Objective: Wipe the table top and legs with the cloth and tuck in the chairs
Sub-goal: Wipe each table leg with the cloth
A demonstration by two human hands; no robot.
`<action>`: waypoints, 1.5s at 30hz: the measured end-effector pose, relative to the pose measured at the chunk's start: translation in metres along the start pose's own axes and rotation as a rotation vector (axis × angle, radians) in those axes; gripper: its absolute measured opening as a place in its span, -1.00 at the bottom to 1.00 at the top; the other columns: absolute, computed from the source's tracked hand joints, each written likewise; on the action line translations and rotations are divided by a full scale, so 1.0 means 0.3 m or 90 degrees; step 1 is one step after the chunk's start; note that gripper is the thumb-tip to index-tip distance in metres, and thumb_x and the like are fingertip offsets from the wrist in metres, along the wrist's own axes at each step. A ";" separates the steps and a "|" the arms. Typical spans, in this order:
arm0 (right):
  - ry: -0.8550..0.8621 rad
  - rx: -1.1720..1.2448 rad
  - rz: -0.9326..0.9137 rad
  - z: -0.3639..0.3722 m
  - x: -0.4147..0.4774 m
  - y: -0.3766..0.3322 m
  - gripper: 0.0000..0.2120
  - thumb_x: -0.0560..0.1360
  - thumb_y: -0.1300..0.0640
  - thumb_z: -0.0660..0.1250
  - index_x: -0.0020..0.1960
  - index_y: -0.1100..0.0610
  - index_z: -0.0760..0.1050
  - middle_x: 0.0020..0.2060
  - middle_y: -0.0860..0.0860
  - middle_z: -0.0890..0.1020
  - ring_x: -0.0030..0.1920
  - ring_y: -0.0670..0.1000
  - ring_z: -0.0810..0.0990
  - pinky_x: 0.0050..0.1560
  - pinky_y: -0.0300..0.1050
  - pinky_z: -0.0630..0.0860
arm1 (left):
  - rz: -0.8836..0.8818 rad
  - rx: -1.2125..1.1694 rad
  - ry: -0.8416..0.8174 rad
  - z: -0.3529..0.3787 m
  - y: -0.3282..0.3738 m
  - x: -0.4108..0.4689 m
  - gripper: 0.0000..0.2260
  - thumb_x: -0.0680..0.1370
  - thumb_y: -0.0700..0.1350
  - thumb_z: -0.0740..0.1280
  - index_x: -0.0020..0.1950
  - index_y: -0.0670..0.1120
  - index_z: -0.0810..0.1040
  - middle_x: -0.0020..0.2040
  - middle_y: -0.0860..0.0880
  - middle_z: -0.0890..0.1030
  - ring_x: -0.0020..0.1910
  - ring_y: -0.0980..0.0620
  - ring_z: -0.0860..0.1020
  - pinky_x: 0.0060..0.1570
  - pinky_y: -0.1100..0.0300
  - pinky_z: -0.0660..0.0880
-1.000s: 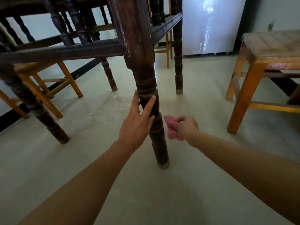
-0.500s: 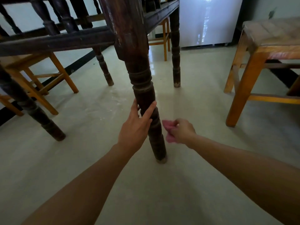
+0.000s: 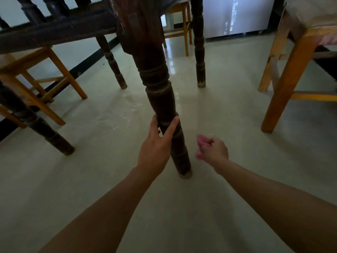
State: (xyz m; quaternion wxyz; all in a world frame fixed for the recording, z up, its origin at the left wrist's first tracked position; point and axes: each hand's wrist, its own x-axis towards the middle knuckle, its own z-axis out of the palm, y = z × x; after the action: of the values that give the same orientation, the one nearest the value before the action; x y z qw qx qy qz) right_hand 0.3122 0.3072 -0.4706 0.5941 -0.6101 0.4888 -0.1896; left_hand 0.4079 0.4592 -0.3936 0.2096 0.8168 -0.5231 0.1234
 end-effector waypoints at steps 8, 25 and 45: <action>-0.227 0.094 0.324 0.090 -0.104 0.217 -0.75 0.55 0.26 0.24 0.16 0.24 0.60 -0.21 0.04 0.68 -0.44 -0.02 0.59 -0.41 -0.13 0.55 | -0.027 -0.053 0.061 0.045 0.000 -0.004 -0.40 0.59 -0.14 0.27 0.51 0.13 0.02 0.52 -0.20 -0.01 0.16 -0.18 0.54 0.13 -0.05 0.53; -0.089 -0.160 0.149 0.068 -0.006 0.211 -0.86 0.44 0.05 0.46 -0.06 0.09 0.61 -0.29 0.00 0.70 -0.31 0.02 0.69 -0.26 -0.11 0.65 | -0.028 -0.050 0.056 0.061 -0.002 0.000 -0.27 0.49 -0.10 0.43 0.50 0.15 0.04 0.53 -0.26 0.00 0.16 -0.15 0.54 0.14 0.17 0.33; -0.305 -0.374 -0.288 -0.169 -0.313 -0.357 -0.73 0.41 0.29 0.46 0.05 0.06 0.51 -0.07 0.02 0.62 -0.07 -0.01 0.63 -0.03 -0.11 0.63 | -0.060 -0.094 -0.020 -0.231 0.054 -0.066 -0.57 0.58 0.02 0.27 0.45 0.06 0.34 0.46 0.02 0.32 0.39 0.04 0.31 0.30 0.17 0.24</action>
State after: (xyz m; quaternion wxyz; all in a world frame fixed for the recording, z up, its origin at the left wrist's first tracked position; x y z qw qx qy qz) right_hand 0.2684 0.3375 -0.3291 0.4357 -0.8715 0.2241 -0.0213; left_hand 0.3861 0.5018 -0.3374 0.2667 0.8246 -0.4951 0.0616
